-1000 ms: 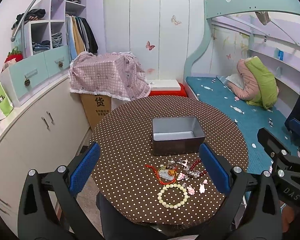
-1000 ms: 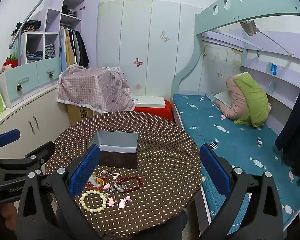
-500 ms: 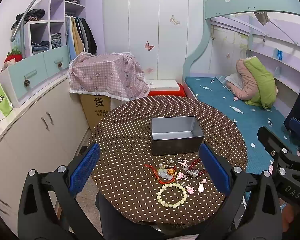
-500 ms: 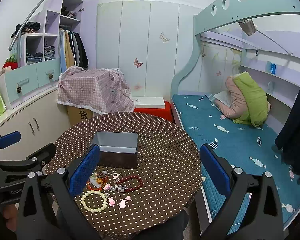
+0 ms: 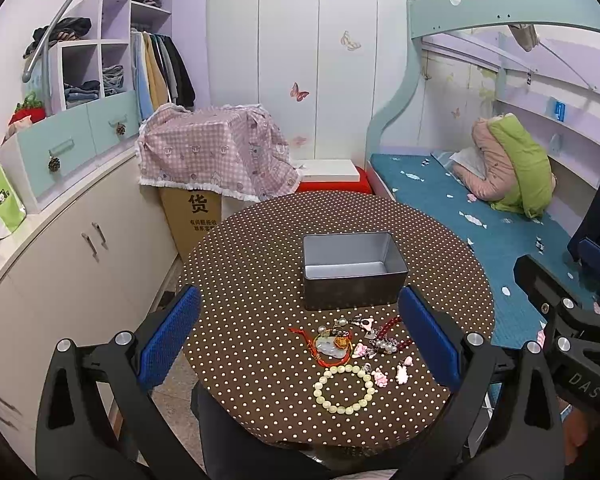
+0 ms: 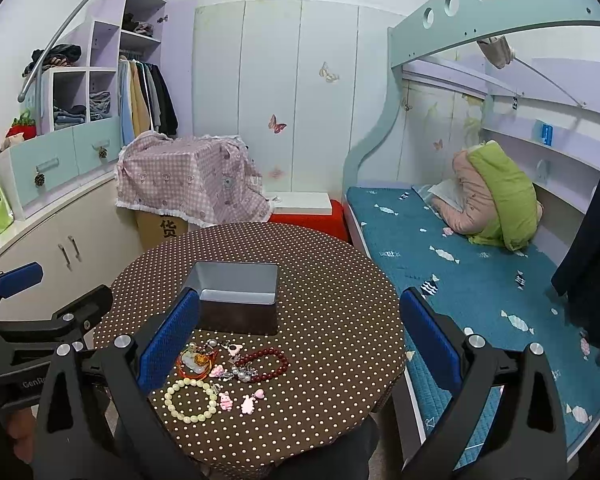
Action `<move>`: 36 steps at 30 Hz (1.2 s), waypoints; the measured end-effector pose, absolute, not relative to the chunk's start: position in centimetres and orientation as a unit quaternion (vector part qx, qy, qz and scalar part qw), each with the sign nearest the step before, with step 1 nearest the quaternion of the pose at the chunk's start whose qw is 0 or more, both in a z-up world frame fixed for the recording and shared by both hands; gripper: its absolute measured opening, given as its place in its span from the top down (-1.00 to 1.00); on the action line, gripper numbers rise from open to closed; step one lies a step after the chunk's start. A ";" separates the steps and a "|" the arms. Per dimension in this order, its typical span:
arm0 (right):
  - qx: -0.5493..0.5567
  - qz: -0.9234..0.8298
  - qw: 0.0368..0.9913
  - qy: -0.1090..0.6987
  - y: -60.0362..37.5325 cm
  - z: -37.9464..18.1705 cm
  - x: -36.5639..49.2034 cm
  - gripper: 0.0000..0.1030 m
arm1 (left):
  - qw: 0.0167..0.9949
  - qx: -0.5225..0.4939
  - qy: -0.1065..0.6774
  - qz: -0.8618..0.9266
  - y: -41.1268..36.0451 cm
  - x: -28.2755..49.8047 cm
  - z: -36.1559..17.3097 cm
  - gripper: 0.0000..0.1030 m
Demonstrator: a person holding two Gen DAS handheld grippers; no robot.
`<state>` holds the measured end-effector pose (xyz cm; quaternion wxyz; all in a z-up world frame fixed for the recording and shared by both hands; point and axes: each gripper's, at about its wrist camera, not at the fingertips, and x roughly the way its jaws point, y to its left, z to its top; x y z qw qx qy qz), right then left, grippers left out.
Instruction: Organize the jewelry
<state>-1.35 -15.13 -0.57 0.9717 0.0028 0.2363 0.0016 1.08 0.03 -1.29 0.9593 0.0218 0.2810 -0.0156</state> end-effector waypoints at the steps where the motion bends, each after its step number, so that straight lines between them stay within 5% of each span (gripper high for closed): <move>1: 0.004 0.004 0.972 0.237 -15.1 -0.6 -1.4 -0.86 | 0.959 0.022 0.281 -0.016 0.0 1.1 -1.3 -0.91; 23: 0.002 0.005 0.967 0.253 -14.7 -1.6 -0.8 -0.86 | 0.954 0.019 0.300 -0.015 0.8 1.6 -1.9 -0.91; 36: 0.000 -0.006 0.938 0.346 -15.0 -6.2 1.8 -0.86 | 0.890 0.002 0.453 -0.042 1.6 5.3 -9.1 -0.91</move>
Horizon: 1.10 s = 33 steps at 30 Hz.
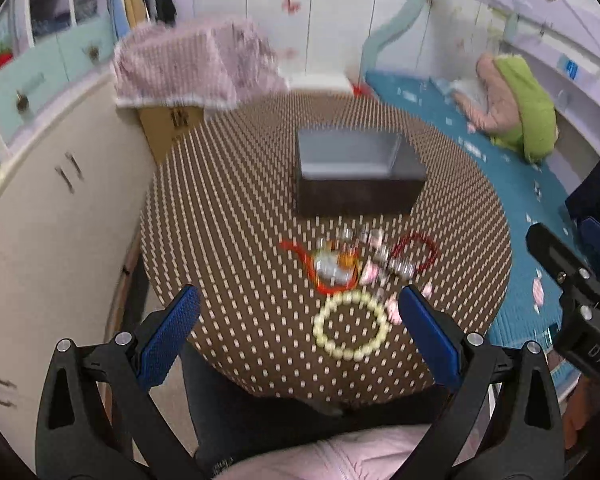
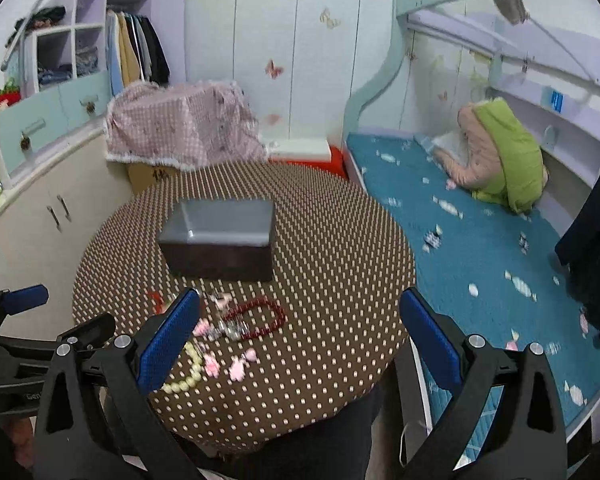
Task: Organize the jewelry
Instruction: 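Grasp the cream bead bracelet with the left tool while the right tool grasps the red bead bracelet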
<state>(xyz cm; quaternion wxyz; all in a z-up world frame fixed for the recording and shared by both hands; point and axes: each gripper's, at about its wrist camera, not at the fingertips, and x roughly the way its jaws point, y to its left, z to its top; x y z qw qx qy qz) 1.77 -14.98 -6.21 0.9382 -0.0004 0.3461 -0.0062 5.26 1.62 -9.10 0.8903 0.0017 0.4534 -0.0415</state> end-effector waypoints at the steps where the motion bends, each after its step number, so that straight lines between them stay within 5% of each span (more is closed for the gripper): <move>1: -0.001 -0.008 0.935 0.354 -15.1 -6.6 1.9 -0.86 | 0.884 -0.002 0.466 -0.044 1.7 5.5 -10.0 -0.91; 12: 0.004 -0.011 0.901 0.433 -15.3 -11.0 3.8 -0.86 | 0.836 -0.004 0.547 -0.052 1.5 8.0 -16.5 -0.89; 14: 0.004 -0.008 0.899 0.438 -15.2 -11.4 4.0 -0.86 | 0.834 0.014 0.551 -0.032 1.0 8.5 -17.1 -0.71; 15: 0.003 -0.008 0.897 0.442 -15.2 -11.6 4.2 -0.86 | 0.828 0.022 0.559 -0.025 0.9 8.7 -17.7 -0.38; 16: 0.003 -0.008 0.896 0.445 -15.2 -11.8 4.4 -0.86 | 0.823 0.024 0.568 -0.024 0.8 9.0 -18.2 -0.29; 21: 0.005 -0.005 0.887 0.461 -15.3 -12.7 5.6 -0.86 | 0.834 0.033 0.550 -0.033 0.4 9.1 -18.5 -0.10; 23: 0.005 -0.006 0.885 0.466 -15.3 -13.0 6.1 -0.86 | 0.836 0.040 0.545 -0.043 0.2 9.1 -18.5 0.19; 25: 0.002 -0.008 0.882 0.471 -15.3 -13.5 6.8 -0.86 | 0.834 0.035 0.547 -0.061 0.0 9.3 -18.4 0.73; 33: 0.013 -0.015 0.880 0.475 -15.9 -14.8 9.7 -0.86 | 0.840 -0.039 0.526 -0.127 2.0 10.8 -16.2 0.75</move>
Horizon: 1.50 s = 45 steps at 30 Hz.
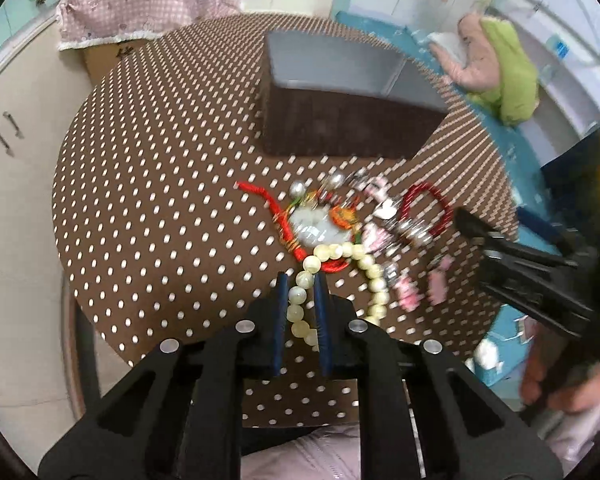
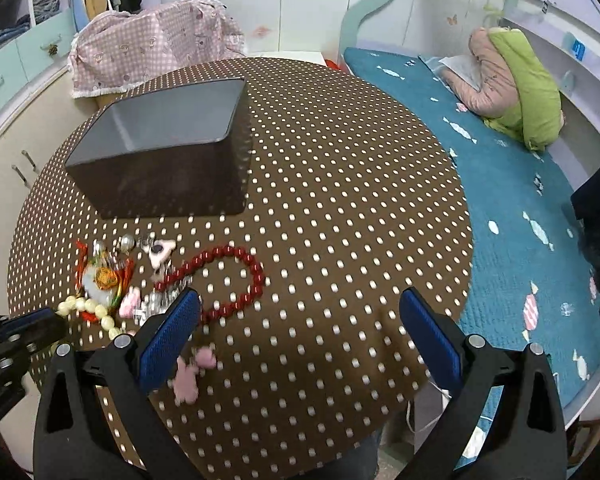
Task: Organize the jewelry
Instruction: 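Grasp the cream bead bracelet with the left tool while the right tool grasps the red bead bracelet, then carry both bracelets into the grey tin and open both tools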
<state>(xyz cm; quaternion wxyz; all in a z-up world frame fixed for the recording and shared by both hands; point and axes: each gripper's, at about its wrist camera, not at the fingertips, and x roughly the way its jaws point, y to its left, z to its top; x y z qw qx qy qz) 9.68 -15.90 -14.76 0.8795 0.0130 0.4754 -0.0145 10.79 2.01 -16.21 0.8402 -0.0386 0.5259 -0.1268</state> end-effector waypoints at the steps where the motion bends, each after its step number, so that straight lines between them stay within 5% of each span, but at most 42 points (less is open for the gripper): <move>1: 0.014 -0.013 0.880 0.475 -15.9 -14.8 9.9 -0.84 | 0.842 -0.043 0.522 -0.131 2.2 10.6 -15.5 0.75; 3: 0.009 -0.006 0.878 0.479 -15.7 -15.3 10.6 -0.59 | 0.850 -0.047 0.507 -0.136 2.7 10.7 -14.4 0.75; 5: 0.008 -0.004 0.869 0.495 -15.5 -16.1 11.4 -0.09 | 0.854 -0.052 0.498 -0.142 3.0 10.7 -13.7 0.76; 9: 0.008 0.011 0.873 0.488 -15.6 -16.6 11.6 0.04 | 0.861 -0.062 0.482 -0.154 2.7 10.5 -12.6 0.82; 11: 0.010 0.008 0.876 0.483 -15.9 -16.5 11.6 0.26 | 0.862 -0.068 0.477 -0.156 2.7 10.1 -12.1 0.82; 13: 0.008 0.010 0.876 0.482 -16.0 -16.4 11.7 0.87 | 0.864 -0.074 0.472 -0.159 2.9 10.1 -11.7 0.82; 27: 0.083 0.020 0.877 0.472 -18.4 -13.9 12.5 0.87 | 0.870 -0.097 0.450 -0.178 3.0 10.7 -10.5 0.82; 45: 0.050 0.072 0.935 0.345 -17.7 -4.5 10.4 0.87 | 0.888 -0.099 0.405 -0.196 2.6 10.8 -7.1 0.82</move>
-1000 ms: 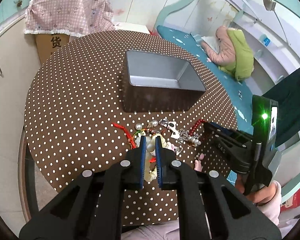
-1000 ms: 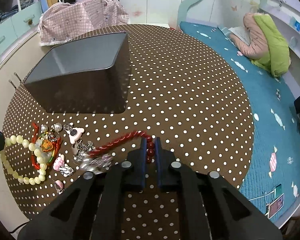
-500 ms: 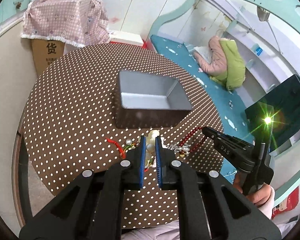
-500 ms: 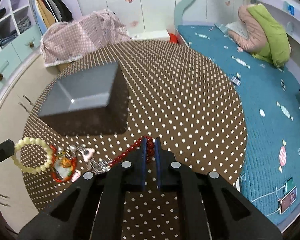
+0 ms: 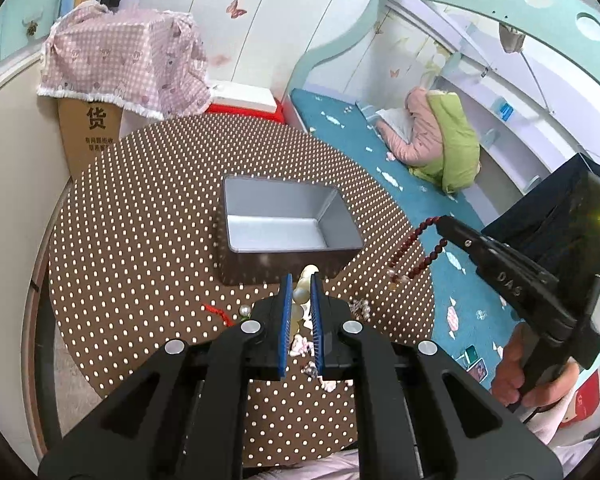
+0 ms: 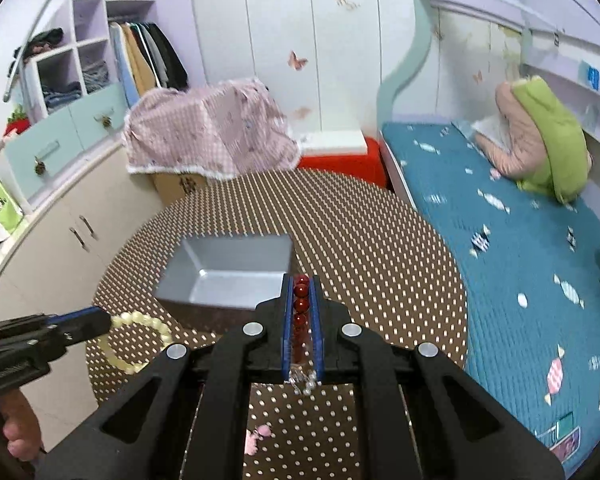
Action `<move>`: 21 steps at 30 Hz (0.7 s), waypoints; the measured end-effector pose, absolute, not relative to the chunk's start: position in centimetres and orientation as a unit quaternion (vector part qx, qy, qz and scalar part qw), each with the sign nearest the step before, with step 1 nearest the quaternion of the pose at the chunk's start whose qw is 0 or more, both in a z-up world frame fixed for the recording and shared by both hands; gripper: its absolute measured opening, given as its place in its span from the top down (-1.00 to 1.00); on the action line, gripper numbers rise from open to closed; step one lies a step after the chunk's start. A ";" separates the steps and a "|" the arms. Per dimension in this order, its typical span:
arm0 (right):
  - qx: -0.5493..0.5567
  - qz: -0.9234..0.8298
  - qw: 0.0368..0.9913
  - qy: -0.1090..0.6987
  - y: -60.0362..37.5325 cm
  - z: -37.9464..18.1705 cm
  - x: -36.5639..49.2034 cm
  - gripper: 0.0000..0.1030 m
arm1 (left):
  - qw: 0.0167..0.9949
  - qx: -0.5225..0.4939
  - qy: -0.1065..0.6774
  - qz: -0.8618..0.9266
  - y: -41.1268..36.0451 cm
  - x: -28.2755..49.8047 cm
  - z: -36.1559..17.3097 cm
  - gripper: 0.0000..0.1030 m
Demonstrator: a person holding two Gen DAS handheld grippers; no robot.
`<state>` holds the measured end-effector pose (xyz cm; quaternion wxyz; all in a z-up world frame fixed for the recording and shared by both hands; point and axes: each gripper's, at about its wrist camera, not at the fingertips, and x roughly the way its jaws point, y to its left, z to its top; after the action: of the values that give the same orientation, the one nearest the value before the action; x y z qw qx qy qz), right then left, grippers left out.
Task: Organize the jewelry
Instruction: 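Carry both bracelets into the grey tin and open both tools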
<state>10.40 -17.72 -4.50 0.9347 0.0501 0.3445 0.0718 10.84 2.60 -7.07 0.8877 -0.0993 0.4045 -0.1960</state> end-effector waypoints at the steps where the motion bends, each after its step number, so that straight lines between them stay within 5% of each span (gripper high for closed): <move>1: 0.049 0.075 0.936 0.341 -17.7 -4.3 10.5 0.87 | 0.890 -0.099 0.400 -0.195 2.6 10.9 -6.8 0.82; 21: 0.040 0.132 0.931 0.338 -14.4 -4.0 15.4 0.86 | 0.909 -0.078 0.371 -0.173 0.9 17.7 -4.9 0.82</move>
<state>15.39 -14.42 -4.02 0.9312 0.0400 0.3375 0.1316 17.69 0.88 -4.87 0.9090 -0.0784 0.3710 -0.1732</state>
